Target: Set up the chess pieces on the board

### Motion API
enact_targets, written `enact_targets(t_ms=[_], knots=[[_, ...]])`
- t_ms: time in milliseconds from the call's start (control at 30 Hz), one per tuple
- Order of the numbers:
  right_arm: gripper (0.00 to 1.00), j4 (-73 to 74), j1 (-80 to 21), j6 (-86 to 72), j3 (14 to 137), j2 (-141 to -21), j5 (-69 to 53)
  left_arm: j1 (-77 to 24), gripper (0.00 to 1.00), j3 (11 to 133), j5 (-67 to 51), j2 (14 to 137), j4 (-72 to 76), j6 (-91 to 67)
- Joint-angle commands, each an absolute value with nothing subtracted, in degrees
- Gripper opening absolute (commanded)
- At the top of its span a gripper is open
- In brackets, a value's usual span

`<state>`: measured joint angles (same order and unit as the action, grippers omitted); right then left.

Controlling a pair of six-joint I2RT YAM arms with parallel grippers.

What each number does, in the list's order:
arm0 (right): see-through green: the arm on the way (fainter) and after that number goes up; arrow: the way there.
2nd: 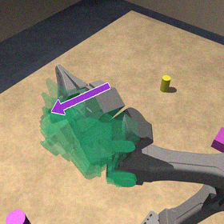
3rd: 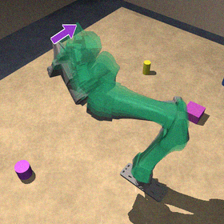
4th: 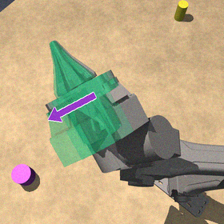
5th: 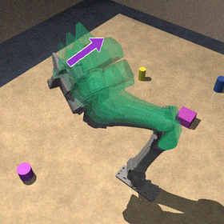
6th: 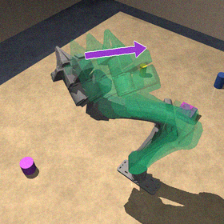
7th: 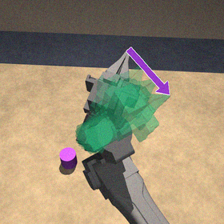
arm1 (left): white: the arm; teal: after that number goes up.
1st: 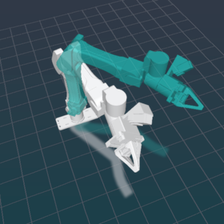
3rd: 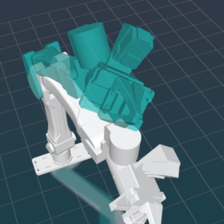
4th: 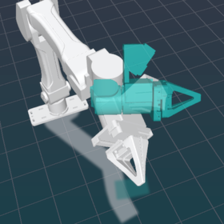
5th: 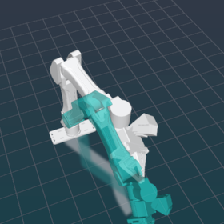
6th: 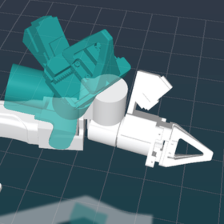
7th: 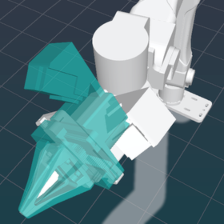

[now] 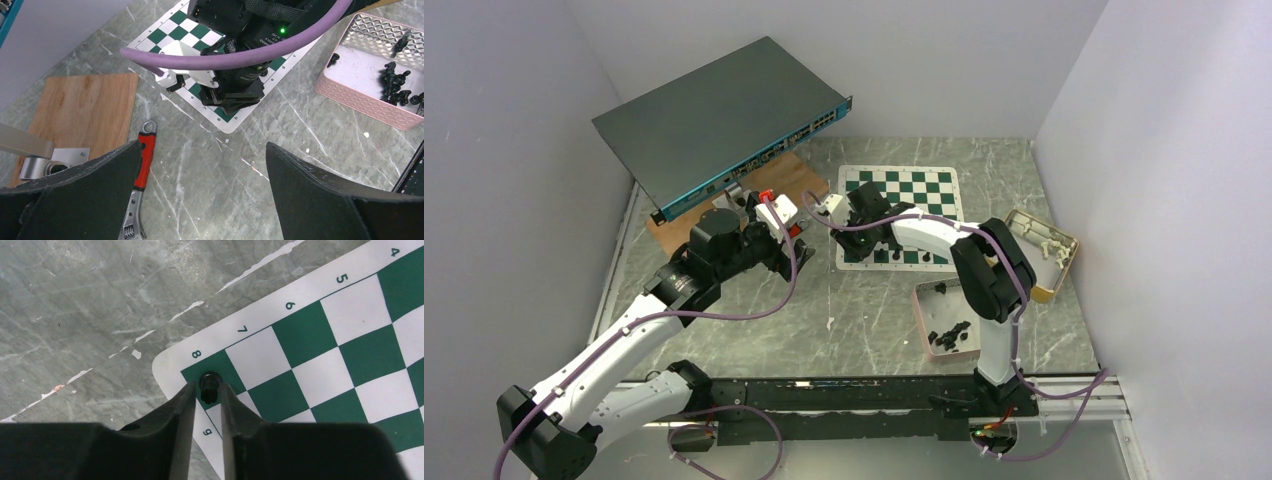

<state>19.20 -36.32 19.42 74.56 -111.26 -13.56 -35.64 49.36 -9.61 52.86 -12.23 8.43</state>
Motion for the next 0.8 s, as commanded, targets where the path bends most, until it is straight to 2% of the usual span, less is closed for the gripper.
enact_targets(t_ms=[0,200,333,600,767], knots=[[0.31,18.98,-36.56,18.55,76.09,-111.88,-12.92,-35.6,1.0,49.39,-10.05,52.03,-10.02,9.45],[0.53,18.93,-36.51,18.49,76.32,-109.46,-12.99,-35.59,1.0,49.33,-10.1,51.73,-10.02,9.49],[0.6,19.49,-36.45,20.02,75.79,-105.19,-13.26,-35.57,1.0,48.9,-9.67,50.91,-9.49,9.4],[0.61,30.31,-33.57,31.74,75.76,-93.91,-22.38,-35.6,1.0,48.11,-9.94,49.42,-8.71,9.19],[0.62,44.33,-24.45,45.46,76.27,-84.86,-40.4,-35.6,1.0,48.16,-10.52,49.61,-8.57,8.63]])
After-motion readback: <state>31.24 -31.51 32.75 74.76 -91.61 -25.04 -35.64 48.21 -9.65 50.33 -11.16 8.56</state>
